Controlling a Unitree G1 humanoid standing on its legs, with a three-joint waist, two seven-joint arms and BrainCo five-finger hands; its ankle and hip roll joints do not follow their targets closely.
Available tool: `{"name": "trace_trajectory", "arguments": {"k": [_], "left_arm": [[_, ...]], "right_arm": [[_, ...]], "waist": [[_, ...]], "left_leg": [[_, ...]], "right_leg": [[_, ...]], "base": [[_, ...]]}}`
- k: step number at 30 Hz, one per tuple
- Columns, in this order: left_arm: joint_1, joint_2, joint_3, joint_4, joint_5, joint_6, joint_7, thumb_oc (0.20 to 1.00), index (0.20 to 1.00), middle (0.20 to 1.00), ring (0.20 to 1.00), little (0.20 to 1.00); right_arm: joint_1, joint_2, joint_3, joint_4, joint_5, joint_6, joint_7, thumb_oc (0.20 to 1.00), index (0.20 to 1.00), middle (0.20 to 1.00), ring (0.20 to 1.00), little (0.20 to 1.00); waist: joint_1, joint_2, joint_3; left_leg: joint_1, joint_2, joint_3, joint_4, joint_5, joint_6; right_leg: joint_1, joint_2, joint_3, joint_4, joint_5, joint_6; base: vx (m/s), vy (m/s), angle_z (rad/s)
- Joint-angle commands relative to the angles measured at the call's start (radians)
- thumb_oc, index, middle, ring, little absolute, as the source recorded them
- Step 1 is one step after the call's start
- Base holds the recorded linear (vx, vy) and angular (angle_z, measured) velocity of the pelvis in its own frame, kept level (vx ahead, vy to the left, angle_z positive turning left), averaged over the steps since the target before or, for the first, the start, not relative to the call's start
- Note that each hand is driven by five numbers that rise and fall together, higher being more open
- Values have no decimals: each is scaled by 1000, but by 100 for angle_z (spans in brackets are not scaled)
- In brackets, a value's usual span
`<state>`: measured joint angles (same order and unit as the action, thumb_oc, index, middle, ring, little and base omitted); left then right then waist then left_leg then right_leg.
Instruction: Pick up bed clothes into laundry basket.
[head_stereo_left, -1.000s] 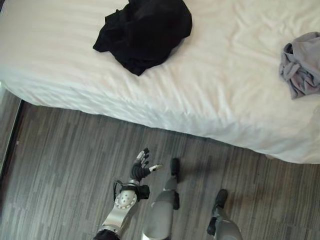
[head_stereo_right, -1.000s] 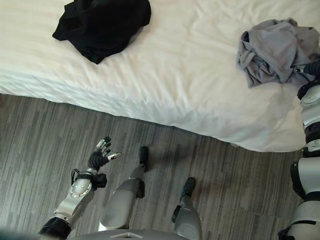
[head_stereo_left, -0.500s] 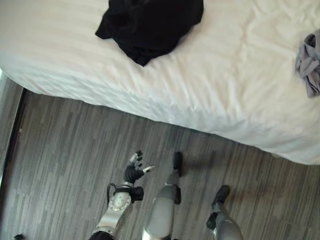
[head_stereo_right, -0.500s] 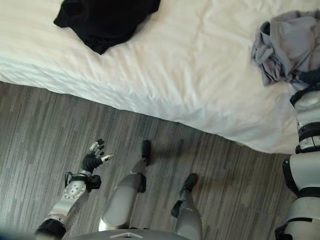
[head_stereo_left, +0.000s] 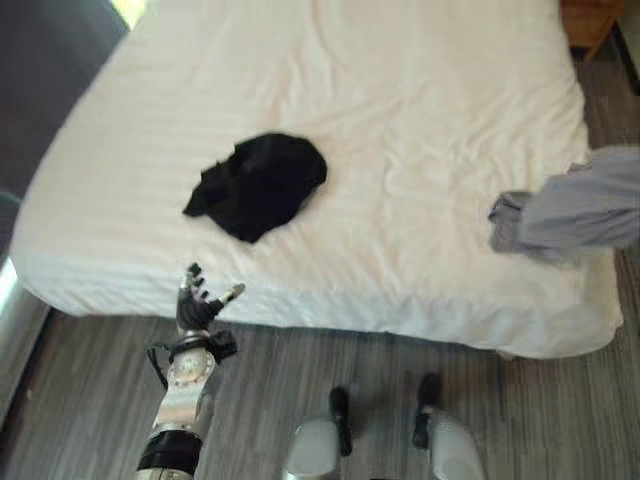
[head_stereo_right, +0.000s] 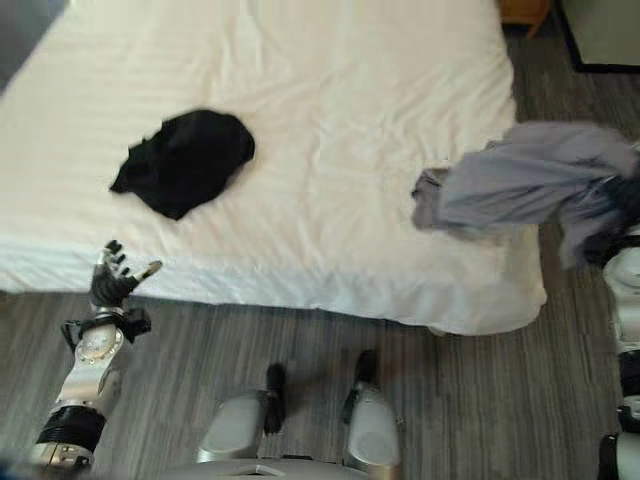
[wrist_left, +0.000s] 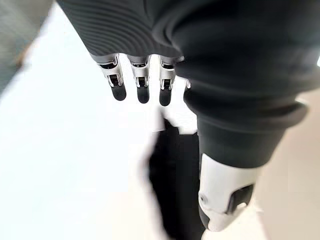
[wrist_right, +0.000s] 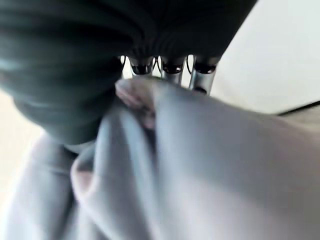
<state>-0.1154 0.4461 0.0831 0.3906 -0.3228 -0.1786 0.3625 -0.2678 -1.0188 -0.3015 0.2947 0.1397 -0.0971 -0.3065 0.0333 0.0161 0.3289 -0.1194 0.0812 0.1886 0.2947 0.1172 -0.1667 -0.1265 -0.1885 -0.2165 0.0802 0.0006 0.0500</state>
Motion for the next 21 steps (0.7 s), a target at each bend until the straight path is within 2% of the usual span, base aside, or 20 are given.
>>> {"name": "trace_trajectory", "arguments": {"k": [1, 2, 3, 4, 5, 6, 7, 8, 9, 12, 13, 14, 16, 17, 18, 21], "left_arm": [[-73, 63, 1, 9, 110, -14, 93, 1000, 1000, 1000, 1000, 1000], [-91, 99, 28, 15, 161, 16, 119, 1000, 1000, 1000, 1000, 1000], [-98, 114, 42, 31, 184, 29, 136, 1000, 1000, 1000, 1000, 1000], [-99, 115, 41, 31, 185, 29, 136, 1000, 1000, 1000, 1000, 1000], [-107, 164, 77, 65, 249, 74, 184, 1000, 1000, 1000, 1000, 1000], [-109, 165, 74, 65, 252, 76, 185, 1000, 1000, 1000, 1000, 1000], [-124, 199, 93, 130, 325, 119, 230, 1000, 1000, 1000, 1000, 1000], [-127, 200, 90, 132, 325, 118, 230, 1000, 1000, 1000, 1000, 1000], [-146, 215, 100, 211, 387, 169, 252, 1000, 1000, 1000, 1000, 1000], [-188, 229, 71, 379, 443, 223, 275, 1000, 1000, 1000, 1000, 1000], [-195, 231, 65, 387, 442, 219, 276, 1000, 1000, 1000, 1000, 1000], [-216, 258, 44, 518, 470, 257, 266, 1000, 1000, 1000, 1000, 1000], [-253, 305, 7, 631, 496, 278, 247, 1000, 1000, 1000, 1000, 1000], [-260, 307, 2, 637, 496, 276, 246, 1000, 1000, 1000, 1000, 1000], [-285, 311, -31, 732, 507, 286, 212, 1000, 1000, 1000, 1000, 1000], [-324, 300, -87, 780, 529, 279, 169, 1000, 1000, 1000, 1000, 1000]], "right_arm": [[-53, -69, 19, -11, 69, -66, -65, 200, 200, 200, 200, 200], [-21, -67, -8, -23, 91, -74, -63, 200, 200, 200, 200, 200], [-9, -61, -16, -22, 104, -79, -63, 200, 200, 200, 200, 200], [-8, -61, -19, -22, 105, -79, -63, 200, 200, 200, 200, 200], [36, -48, -54, -35, 119, -82, -54, 200, 200, 200, 200, 200], [43, -44, -61, -40, 119, -82, -53, 200, 200, 200, 200, 200], [116, -17, -127, -54, 103, -82, -72, 200, 200, 200, 200, 200], [121, -16, -131, -56, 103, -81, -72, 200, 200, 200, 200, 200], [186, -2, -191, -79, 87, -87, -81, 200, 200, 200, 200, 200], [270, 36, -243, -83, 71, -84, -93, 200, 200, 200, 200, 200], [274, 38, -247, -85, 71, -84, -92, 200, 200, 200, 200, 200], [317, 41, -262, -83, 49, -78, -87, 200, 200, 200, 200, 200], [340, 47, -275, -93, 43, -86, -91, 200, 200, 200, 200, 200], [343, 50, -279, -94, 43, -86, -90, 200, 200, 200, 200, 200], [346, 70, -279, -107, 50, -96, -92, 200, 200, 200, 200, 200], [330, 79, -259, -120, 43, -103, -96, 200, 200, 200, 200, 200]], "waist": [[-56, -36, -39], [-65, -24, -65], [-67, -17, -75], [-66, -20, -76], [-75, -4, -92], [-73, -5, -95], [-86, 5, -105], [-84, 5, -105], [-124, 23, -121], [-147, 27, -133], [-144, 26, -134], [-161, 26, -142], [-174, 21, -148], [-172, 20, -148], [-178, 15, -147], [-184, 5, -141]], "left_leg": [[15, 32, 18, 111, -158, -20], [52, 46, 21, -11, -194, 0], [63, 50, 7, -73, -200, 0], [65, 47, 9, -83, -189, 1], [64, 62, -30, -200, -152, -1], [71, 62, -29, -214, -146, -2], [88, 78, -31, -274, -120, -4], [89, 78, -31, -275, -119, -4], [118, 96, 9, -321, -102, -4], [161, 91, 29, -372, -79, -4], [161, 91, 30, -372, -79, -4], [173, 90, 42, -382, -85, -2], [176, 87, 51, -382, -91, -2], [175, 86, 51, -382, -91, -2], [170, 82, 56, -382, -97, 3], [154, 76, 59, -382, -101, 9]], "right_leg": [[126, 34, -47, -158, -5, 71], [139, 32, -22, -160, -11, 85], [150, 37, -8, -161, -21, 94], [147, 34, -7, -163, -15, 94], [156, 39, 22, -167, -22, 108], [155, 40, 22, -167, -23, 108], [162, 43, 36, -167, -31, 114], [162, 43, 36, -167, -31, 114], [175, 44, 33, -167, -37, 120], [182, 43, 44, -166, -25, 123], [183, 43, 44, -166, -25, 123], [180, 40, 53, -166, -19, 128], [174, 35, 61, -166, -11, 135], [173, 35, 61, -166, -11, 135], [161, 30, 67, -166, -3, 141], [136, 25, 75, -167, 8, 147]], "base": [[225, 148, -52], [263, 153, -43], [243, 150, -39], [231, 152, -76], [151, 104, -76], [268, 139, -80], [114, 30, -55], [213, 122, -50], [166, 125, -31], [142, 117, -5], [101, 120, -20], [102, 102, -29], [83, 93, -13], [39, 98, -3], [27, 88, -7], [7, 85, -3]]}}
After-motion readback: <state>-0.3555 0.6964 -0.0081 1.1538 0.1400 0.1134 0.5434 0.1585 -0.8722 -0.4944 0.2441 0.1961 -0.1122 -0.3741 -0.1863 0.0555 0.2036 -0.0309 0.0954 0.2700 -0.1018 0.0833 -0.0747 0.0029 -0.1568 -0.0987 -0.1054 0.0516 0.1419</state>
